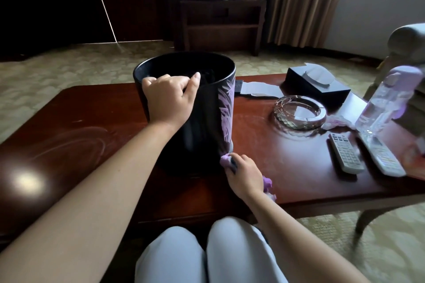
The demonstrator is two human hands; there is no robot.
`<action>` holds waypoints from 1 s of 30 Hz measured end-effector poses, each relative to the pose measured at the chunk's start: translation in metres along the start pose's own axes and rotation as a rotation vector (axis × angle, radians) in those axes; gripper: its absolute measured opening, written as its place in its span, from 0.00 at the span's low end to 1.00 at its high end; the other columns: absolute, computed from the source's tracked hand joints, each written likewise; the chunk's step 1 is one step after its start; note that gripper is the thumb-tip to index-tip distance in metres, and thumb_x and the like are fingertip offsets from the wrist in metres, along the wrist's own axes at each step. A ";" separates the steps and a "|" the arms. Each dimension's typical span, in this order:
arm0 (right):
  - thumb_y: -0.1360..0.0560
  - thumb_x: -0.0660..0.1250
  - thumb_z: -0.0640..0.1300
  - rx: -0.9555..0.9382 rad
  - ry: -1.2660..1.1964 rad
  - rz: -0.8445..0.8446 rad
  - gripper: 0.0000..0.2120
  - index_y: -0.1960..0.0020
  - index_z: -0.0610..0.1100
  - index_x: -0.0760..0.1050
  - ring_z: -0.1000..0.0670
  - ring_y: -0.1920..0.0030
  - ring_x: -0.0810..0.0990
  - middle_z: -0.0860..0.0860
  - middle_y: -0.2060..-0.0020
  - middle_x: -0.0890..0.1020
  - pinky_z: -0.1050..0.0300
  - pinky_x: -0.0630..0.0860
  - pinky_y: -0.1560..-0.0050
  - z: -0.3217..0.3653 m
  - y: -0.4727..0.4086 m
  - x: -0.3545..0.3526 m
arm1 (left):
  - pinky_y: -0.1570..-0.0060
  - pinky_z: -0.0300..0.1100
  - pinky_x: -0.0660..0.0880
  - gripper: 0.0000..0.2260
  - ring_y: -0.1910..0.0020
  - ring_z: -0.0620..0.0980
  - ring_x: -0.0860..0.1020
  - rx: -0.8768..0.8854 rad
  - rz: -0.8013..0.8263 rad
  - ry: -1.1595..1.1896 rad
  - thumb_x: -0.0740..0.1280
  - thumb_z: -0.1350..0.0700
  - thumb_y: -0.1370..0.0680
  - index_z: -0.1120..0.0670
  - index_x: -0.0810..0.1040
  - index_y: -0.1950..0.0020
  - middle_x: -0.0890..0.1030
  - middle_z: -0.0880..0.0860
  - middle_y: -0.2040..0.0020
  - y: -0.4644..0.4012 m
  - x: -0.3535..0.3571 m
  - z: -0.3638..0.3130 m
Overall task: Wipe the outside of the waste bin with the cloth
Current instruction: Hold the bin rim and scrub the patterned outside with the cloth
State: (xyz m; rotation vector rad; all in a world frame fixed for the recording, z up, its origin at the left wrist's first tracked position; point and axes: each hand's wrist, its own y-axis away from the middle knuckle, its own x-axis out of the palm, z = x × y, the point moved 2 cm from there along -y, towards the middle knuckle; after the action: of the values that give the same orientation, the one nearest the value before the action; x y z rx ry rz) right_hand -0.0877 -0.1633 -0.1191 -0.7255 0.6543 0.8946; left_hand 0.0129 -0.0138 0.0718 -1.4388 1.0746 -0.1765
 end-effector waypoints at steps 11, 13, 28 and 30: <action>0.29 0.65 0.50 0.212 -0.343 -0.132 0.08 0.51 0.49 0.77 0.48 0.57 0.78 0.51 0.60 0.80 0.56 0.72 0.54 -0.016 0.008 -0.012 | 0.59 0.45 0.60 0.20 0.76 0.52 0.65 0.045 -0.137 0.030 0.60 0.53 0.24 0.51 0.59 0.75 0.60 0.47 0.79 0.002 -0.011 0.018; 0.28 0.67 0.49 0.156 -0.280 -0.100 0.07 0.51 0.51 0.77 0.50 0.57 0.77 0.53 0.61 0.79 0.57 0.70 0.57 -0.014 0.009 -0.010 | 0.60 0.45 0.60 0.19 0.76 0.55 0.67 0.051 -0.196 -0.044 0.61 0.54 0.23 0.52 0.60 0.73 0.65 0.52 0.78 0.006 -0.008 0.013; 0.29 0.69 0.48 -0.021 -0.245 -0.071 0.12 0.46 0.51 0.77 0.50 0.50 0.79 0.53 0.54 0.82 0.56 0.73 0.52 0.000 0.013 -0.002 | 0.65 0.44 0.53 0.21 0.75 0.50 0.61 0.038 -0.198 0.062 0.61 0.51 0.23 0.52 0.57 0.75 0.58 0.48 0.78 0.005 0.003 0.003; 0.29 0.69 0.47 -0.054 -0.217 -0.056 0.12 0.46 0.50 0.76 0.49 0.50 0.78 0.53 0.53 0.82 0.55 0.73 0.52 0.003 0.014 0.000 | 0.65 0.44 0.54 0.22 0.75 0.50 0.60 0.034 -0.205 0.052 0.61 0.51 0.23 0.52 0.58 0.75 0.58 0.48 0.78 0.005 0.003 0.004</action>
State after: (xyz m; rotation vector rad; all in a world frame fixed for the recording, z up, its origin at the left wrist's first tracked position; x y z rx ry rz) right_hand -0.0993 -0.1547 -0.1210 -0.6800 0.4174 0.9269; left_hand 0.0148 -0.0126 0.0654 -1.5194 0.9597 -0.3789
